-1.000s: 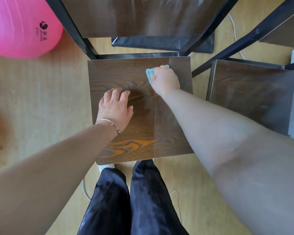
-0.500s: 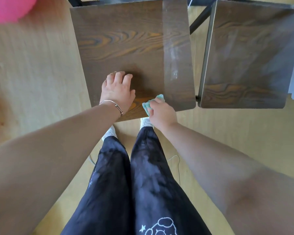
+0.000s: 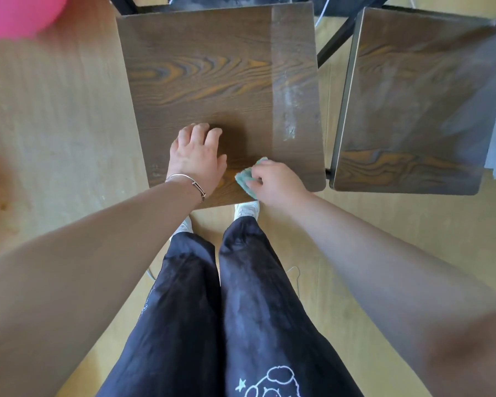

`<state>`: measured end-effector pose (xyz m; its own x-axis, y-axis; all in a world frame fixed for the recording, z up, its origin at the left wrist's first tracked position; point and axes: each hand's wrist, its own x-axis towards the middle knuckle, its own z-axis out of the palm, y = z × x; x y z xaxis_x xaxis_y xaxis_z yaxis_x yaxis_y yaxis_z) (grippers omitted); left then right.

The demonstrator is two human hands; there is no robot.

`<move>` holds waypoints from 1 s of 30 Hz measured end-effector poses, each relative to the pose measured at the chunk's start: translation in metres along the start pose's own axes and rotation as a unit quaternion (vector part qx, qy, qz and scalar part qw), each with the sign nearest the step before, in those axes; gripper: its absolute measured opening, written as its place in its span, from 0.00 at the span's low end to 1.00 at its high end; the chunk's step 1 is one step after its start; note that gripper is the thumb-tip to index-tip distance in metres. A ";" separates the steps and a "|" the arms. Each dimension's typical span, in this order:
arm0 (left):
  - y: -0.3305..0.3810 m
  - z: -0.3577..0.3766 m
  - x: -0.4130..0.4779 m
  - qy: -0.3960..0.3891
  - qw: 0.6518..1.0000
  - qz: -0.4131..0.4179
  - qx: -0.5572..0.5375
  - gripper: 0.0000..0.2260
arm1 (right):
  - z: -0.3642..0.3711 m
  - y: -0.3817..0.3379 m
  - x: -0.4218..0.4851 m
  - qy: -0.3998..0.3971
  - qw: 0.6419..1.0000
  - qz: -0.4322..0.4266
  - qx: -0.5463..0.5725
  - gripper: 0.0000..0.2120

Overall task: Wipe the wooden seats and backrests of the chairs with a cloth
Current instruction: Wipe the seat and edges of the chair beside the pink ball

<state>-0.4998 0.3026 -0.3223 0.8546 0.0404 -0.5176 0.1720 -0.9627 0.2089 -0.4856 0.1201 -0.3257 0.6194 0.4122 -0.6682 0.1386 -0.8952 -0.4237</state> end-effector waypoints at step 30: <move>0.048 -0.027 0.049 0.023 0.999 -0.016 -0.028 0.24 | -0.041 0.039 0.062 0.170 0.978 0.123 -0.015 0.13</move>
<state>-0.4367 0.2655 -0.3148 0.8696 0.0841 -0.4866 0.2253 -0.9445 0.2392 -0.4095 0.1034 -0.3588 0.8578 0.1088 -0.5024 -0.0262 -0.9668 -0.2542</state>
